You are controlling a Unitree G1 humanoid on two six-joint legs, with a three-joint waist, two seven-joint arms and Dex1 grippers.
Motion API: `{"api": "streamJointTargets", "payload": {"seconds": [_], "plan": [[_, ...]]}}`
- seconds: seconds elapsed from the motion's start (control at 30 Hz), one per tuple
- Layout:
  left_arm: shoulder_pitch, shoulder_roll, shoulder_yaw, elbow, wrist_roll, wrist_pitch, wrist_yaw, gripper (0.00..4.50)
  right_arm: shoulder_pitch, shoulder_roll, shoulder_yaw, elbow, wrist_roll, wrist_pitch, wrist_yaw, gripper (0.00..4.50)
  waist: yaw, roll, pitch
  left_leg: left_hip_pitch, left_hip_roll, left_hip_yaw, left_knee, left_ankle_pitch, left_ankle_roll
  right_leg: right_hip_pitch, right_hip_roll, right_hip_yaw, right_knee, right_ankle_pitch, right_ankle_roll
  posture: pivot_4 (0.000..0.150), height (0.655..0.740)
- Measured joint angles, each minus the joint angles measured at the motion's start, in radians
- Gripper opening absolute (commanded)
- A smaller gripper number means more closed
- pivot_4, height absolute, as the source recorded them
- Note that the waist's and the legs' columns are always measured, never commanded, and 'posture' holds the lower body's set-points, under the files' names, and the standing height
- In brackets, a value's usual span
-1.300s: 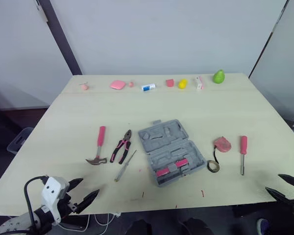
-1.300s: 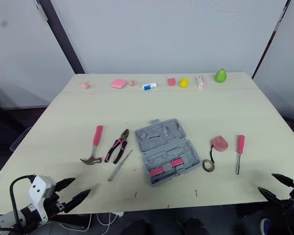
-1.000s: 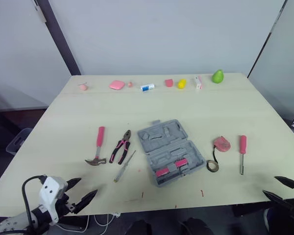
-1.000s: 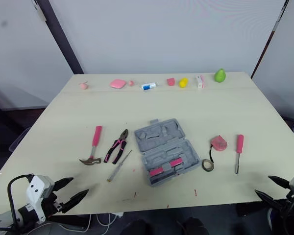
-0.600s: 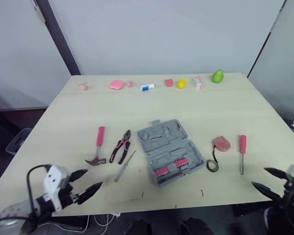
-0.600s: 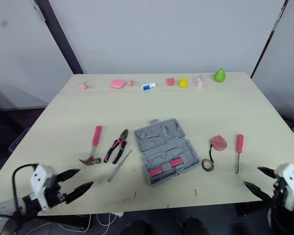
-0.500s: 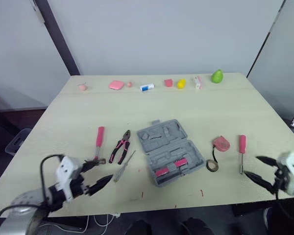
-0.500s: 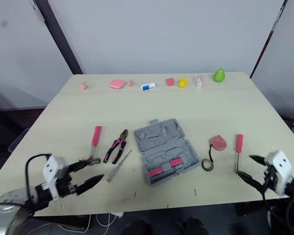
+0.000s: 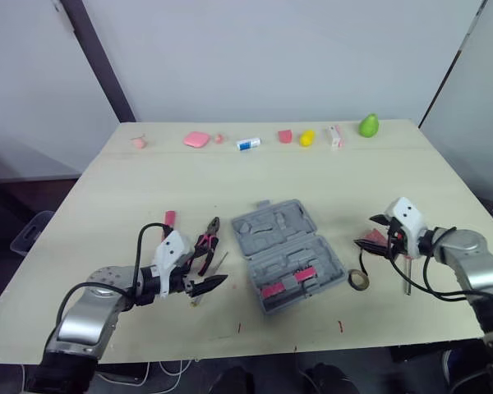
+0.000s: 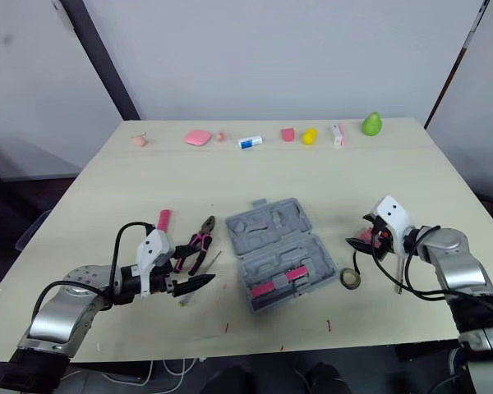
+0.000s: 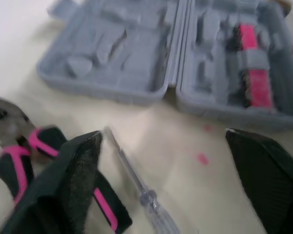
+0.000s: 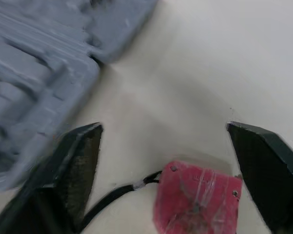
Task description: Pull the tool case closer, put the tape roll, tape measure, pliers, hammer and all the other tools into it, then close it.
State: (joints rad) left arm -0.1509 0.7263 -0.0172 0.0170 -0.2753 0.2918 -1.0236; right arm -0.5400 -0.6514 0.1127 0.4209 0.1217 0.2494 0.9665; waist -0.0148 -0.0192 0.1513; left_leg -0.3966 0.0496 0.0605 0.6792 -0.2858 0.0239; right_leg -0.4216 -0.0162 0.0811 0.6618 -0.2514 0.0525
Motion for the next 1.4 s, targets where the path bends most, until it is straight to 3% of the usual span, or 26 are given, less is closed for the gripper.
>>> {"api": "streamJointTargets", "payload": {"seconds": [0.07, 0.1, 0.17, 0.23, 0.27, 0.63, 1.4], "plan": [[-0.023, 0.0, -0.021, 0.02, 0.012, -0.002, -0.013, 2.32, -0.035, 0.024, 0.028, 0.043, -0.015, -0.018, 0.013, 2.2, -0.002, 0.0, 0.0, -0.001, 0.0, 0.0, 0.0, 0.0, 0.0, -0.001, 0.0, 0.0, 0.0, 0.0, 0.0, 0.15, 0.74], [-0.044, -0.001, -0.036, 0.036, 0.018, -0.001, -0.025, 1.64, -0.064, 0.044, 0.048, 0.078, -0.033, -0.032, 0.022, 1.43, -0.002, 0.0, 0.0, -0.002, 0.0, 0.0, 0.0, 0.0, 0.0, -0.002, 0.0, 0.0, 0.001, 0.0, 0.0, 0.15, 0.74], [-0.056, -0.002, -0.041, 0.046, 0.019, 0.003, -0.03, 1.13, -0.085, 0.054, 0.06, 0.108, -0.044, -0.044, 0.027, 0.96, -0.002, 0.0, 0.0, -0.002, 0.0, 0.0, 0.0, 0.0, 0.0, -0.002, 0.0, 0.0, 0.001, 0.0, 0.0, 0.15, 0.74], [-0.115, -0.002, -0.074, 0.11, 0.044, 0.02, -0.044, 0.25, -0.158, 0.092, 0.087, 0.213, -0.086, -0.07, 0.026, 0.02, -0.003, 0.0, 0.0, -0.002, 0.0, 0.0, 0.0, 0.0, 0.0, -0.001, 0.0, 0.0, 0.001, 0.0, 0.0, 0.15, 0.74], [-0.133, -0.005, -0.084, 0.127, 0.055, 0.026, -0.045, 0.01, -0.18, 0.107, 0.098, 0.24, -0.099, -0.082, 0.026, 0.0, -0.003, 0.0, 0.0, -0.002, -0.001, 0.0, 0.001, 0.0, 0.0, -0.001, 0.0, 0.0, 0.001, 0.0, 0.0, 0.15, 0.74], [-0.276, -0.062, -0.16, 0.274, 0.12, 0.039, -0.066, 0.01, -0.304, 0.241, 0.145, 0.503, -0.207, -0.244, 0.002, 0.0, -0.009, 0.0, 0.0, -0.002, -0.001, 0.0, 0.001, 0.002, -0.004, -0.001, 0.0, 0.0, 0.002, 0.0, 0.0, 0.15, 0.74], [-0.33, -0.122, -0.19, 0.369, 0.172, 0.024, -0.088, 0.01, -0.304, 0.295, 0.134, 0.534, -0.218, -0.297, 0.002, 0.0, -0.029, 0.0, 0.0, -0.002, -0.001, -0.002, 0.003, 0.003, -0.004, -0.001, -0.001, -0.001, 0.005, 0.0, 0.0, 0.15, 0.74]]}}
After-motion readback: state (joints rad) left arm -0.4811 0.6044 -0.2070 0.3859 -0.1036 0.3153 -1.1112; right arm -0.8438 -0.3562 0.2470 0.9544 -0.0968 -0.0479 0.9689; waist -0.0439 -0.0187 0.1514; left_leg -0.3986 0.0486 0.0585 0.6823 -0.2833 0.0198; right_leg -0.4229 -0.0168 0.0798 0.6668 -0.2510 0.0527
